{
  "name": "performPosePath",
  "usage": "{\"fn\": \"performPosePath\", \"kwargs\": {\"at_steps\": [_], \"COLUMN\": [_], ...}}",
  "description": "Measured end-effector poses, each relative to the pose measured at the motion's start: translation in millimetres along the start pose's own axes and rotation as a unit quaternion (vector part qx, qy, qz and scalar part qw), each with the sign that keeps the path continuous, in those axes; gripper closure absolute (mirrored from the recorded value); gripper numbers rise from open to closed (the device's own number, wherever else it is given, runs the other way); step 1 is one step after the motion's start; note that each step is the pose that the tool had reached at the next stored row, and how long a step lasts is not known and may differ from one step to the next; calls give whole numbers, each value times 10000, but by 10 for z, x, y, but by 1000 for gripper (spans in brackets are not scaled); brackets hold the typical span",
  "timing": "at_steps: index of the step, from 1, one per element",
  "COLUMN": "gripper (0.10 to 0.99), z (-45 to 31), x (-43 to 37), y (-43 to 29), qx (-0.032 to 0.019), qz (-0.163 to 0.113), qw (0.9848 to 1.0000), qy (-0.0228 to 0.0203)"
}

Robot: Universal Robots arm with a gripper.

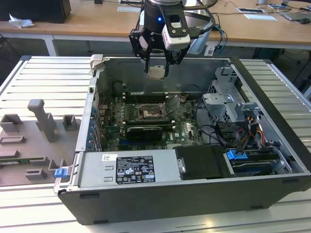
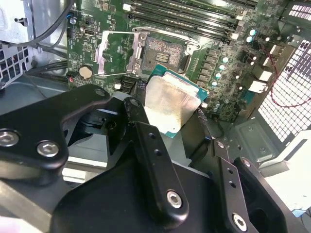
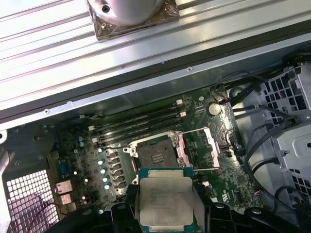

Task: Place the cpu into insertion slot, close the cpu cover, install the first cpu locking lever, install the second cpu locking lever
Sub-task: 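Place the cpu into insertion slot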

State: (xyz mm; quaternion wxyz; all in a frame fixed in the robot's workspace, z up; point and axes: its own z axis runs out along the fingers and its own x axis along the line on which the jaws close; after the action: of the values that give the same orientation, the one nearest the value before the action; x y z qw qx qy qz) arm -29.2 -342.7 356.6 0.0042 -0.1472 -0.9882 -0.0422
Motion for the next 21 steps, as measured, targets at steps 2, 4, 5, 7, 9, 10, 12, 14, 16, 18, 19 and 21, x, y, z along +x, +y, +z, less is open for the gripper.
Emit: {"fn": "performPosePath", "kwargs": {"at_steps": [2,4,5,7,9,10,12,14,16,18,19,21], "gripper": [553,553,553,553,553,553,553,553,553,553,553,553], "z": [1,2,2,3,3,3,4,5,5,6,6,6], "x": [0,0,0,0,0,0,0,0,0,0,0,0], "y": [0,0,0,0,0,0,0,0,0,0,0,0], "qx": [-1,-2,-3,-3,-4,-4,-5,-6,-7,-7,-7,-8], "qz": [32,82,107,136,171,184,219,252,286,315,328,353], "qw": [10000,10000,9999,9999,9999,9998,9998,9997,9996,9995,9995,9994], "qy": [-3,-7,-9,-11,-14,-15,-18,-21,-24,-26,-27,-29]}}
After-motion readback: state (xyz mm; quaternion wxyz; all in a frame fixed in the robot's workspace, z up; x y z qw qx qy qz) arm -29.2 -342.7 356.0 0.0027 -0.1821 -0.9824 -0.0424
